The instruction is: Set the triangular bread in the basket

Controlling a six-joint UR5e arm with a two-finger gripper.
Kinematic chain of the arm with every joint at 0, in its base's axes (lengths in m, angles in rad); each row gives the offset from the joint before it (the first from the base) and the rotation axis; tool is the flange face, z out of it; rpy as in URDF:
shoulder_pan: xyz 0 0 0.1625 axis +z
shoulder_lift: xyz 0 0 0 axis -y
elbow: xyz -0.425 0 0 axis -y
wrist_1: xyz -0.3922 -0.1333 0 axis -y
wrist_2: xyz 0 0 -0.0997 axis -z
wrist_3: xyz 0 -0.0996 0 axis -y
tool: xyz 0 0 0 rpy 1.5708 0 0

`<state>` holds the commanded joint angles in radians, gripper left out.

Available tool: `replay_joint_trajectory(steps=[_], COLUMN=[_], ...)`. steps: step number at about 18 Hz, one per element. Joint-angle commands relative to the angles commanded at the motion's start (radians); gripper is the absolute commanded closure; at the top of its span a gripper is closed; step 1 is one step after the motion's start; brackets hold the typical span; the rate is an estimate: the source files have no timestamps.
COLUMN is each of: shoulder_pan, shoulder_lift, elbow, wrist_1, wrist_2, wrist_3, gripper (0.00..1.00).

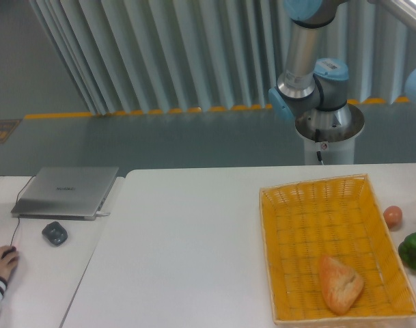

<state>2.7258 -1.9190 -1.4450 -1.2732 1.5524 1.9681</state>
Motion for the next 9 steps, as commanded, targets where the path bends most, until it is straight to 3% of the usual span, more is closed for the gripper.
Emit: replay_joint_trajectory(steps=[5,9], shoulder_pan=[0.005,0.009], shoulder_lift=[-0.006,-0.006], elbow=[0.043,0.048], wrist_1=[-0.061,-0.068], wrist_2=[0.002,0.002], wrist_3=[0.0,0.002], gripper=[0.0,0.0])
